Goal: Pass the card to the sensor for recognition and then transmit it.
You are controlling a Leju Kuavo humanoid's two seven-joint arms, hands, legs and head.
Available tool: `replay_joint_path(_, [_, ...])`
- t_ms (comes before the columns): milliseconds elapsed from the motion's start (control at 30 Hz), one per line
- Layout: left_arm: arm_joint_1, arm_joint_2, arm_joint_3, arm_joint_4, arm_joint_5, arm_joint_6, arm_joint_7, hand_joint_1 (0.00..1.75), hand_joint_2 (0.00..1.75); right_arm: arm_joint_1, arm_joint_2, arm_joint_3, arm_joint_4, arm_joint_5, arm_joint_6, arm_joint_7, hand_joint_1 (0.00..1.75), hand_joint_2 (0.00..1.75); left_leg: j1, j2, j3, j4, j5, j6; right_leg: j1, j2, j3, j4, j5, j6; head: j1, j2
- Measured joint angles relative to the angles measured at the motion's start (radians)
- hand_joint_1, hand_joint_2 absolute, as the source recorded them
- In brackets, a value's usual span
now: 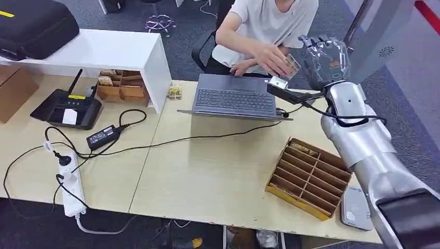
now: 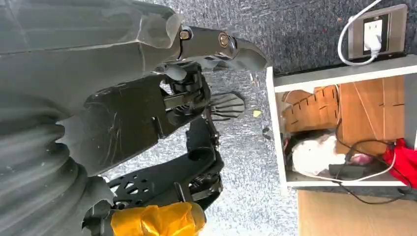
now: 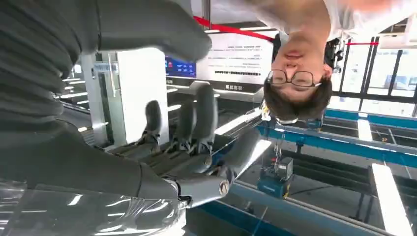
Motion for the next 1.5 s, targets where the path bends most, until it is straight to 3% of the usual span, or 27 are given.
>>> replay_joint_path(433, [-0.021, 0.001, -0.001, 0.019, 0.035, 0.017, 0.027, 0.00, 1.75, 0.001, 0.003, -0.008, 0.005, 0.014, 0.002, -0.011, 0.00, 1.75, 0.000, 0.001, 0.000, 0.000, 0.001, 0.000, 0.001, 0.001, -0.001, 0.001, 0.001, 0.000, 0.000, 0.000])
replay_joint_path(567, [-0.026, 0.002, -0.001, 0.026, 0.042, 0.025, 0.028, 0.00, 1.75, -0.005, -0.011, -0.008, 0.025, 0.062, 0.004, 0.024, 0.00, 1.75, 0.000, 0.002, 0.000, 0.000, 0.001, -0.001, 0.001, 0.001, -0.002, 0.001, 0.001, 0.000, 0.000, 0.000])
replay_joint_path(767, [-0.037, 0.011, -0.001, 0.038, 0.061, 0.027, 0.032, 0.00, 1.75, -0.028, -0.103, -0.008, 0.119, 0.149, 0.000, 0.106, 0.00, 1.75, 0.000, 0.003, 0.000, 0.000, 0.002, 0.000, 0.001, 0.003, -0.003, 0.000, 0.003, 0.000, 0.000, 0.000])
replay_joint_path(900, [-0.041, 0.031, -0.001, 0.040, 0.071, 0.021, 0.034, 0.00, 1.75, -0.027, -0.216, -0.007, 0.196, 0.228, 0.018, 0.197, 0.00, 1.75, 0.000, 0.000, -0.002, 0.001, 0.002, 0.000, 0.001, 0.000, -0.003, 0.000, 0.004, 0.000, 0.000, 0.000])
replay_joint_path(1067, [-0.047, 0.064, -0.001, 0.042, 0.072, 0.008, 0.035, 0.00, 1.75, -0.017, -0.331, -0.007, 0.266, 0.262, 0.037, 0.236, 0.00, 1.75, -0.001, 0.004, -0.002, 0.000, 0.001, 0.000, 0.001, 0.005, -0.005, 0.000, 0.004, 0.000, 0.000, 0.000])
replay_joint_path(1367, [-0.050, 0.089, -0.001, 0.042, 0.069, 0.002, 0.035, 0.00, 1.75, 0.054, -0.481, -0.010, 0.334, 0.287, 0.190, 0.403, 0.00, 1.75, 0.000, 0.003, -0.003, -0.001, 0.001, 0.000, 0.002, 0.003, -0.005, 0.000, 0.003, 0.000, 0.000, 0.000])
replay_joint_path(1500, [-0.051, 0.097, -0.001, 0.042, 0.068, 0.002, 0.037, 0.00, 1.75, 0.085, -0.519, -0.015, 0.353, 0.287, 0.234, 0.432, 0.00, 1.75, 0.000, 0.005, -0.002, -0.001, 0.000, 0.000, 0.001, 0.006, -0.006, 0.000, 0.003, 0.000, -0.001, 0.000])
